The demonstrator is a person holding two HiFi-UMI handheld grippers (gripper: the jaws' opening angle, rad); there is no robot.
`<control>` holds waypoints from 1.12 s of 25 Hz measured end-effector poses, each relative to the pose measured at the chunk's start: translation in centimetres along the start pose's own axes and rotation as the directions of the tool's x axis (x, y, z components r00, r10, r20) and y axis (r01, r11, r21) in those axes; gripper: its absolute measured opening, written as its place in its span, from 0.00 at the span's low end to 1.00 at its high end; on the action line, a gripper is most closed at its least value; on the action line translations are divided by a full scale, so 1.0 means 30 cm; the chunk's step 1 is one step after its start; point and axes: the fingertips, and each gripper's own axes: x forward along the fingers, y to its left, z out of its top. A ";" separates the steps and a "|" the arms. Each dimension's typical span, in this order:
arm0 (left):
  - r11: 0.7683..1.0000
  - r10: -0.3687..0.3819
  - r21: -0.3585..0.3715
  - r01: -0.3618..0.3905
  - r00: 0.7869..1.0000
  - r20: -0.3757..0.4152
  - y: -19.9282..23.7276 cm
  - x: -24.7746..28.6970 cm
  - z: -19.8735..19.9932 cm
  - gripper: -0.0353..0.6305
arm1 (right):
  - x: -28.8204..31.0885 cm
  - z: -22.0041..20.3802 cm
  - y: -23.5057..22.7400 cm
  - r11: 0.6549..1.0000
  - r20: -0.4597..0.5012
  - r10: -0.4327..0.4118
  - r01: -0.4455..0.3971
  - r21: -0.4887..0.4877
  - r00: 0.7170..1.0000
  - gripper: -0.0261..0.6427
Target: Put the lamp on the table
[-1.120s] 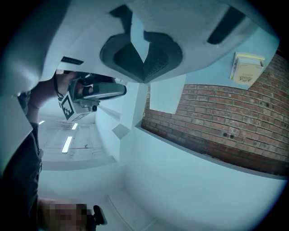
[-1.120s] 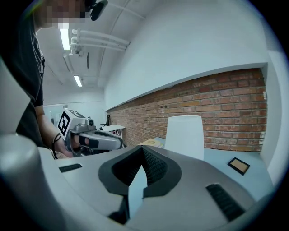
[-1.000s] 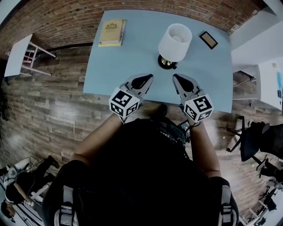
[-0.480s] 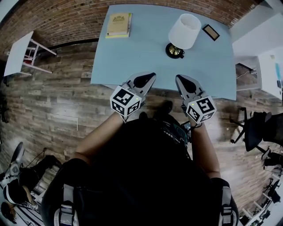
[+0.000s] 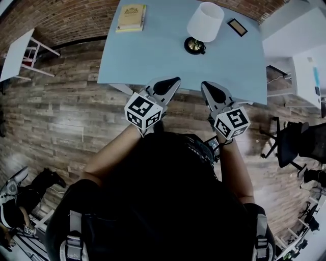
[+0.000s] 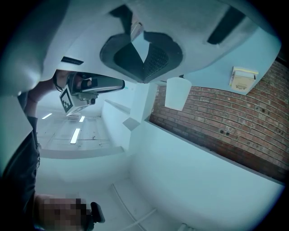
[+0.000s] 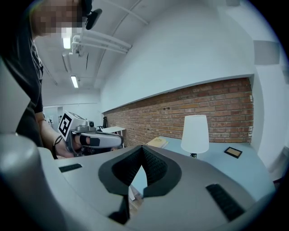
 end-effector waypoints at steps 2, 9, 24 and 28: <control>1.000 0.011 0.004 -0.011 1.000 0.004 -0.053 0.016 -0.006 0.07 | -0.045 -0.013 -0.005 1.000 0.003 0.015 -0.015 0.000 1.000 0.06; 0.997 0.070 0.015 -0.070 0.998 0.000 -0.273 0.052 -0.062 0.07 | -0.231 -0.058 0.013 0.996 0.009 0.092 -0.092 -0.008 0.996 0.06; 0.993 0.118 0.024 -0.118 0.993 -0.002 -0.611 0.040 -0.150 0.07 | -0.532 -0.169 0.093 0.990 0.025 0.143 -0.143 -0.008 0.989 0.06; 0.992 0.121 0.026 -0.121 0.993 0.002 -0.651 0.040 -0.147 0.07 | -0.562 -0.168 0.107 0.988 0.031 0.153 -0.153 0.002 0.988 0.06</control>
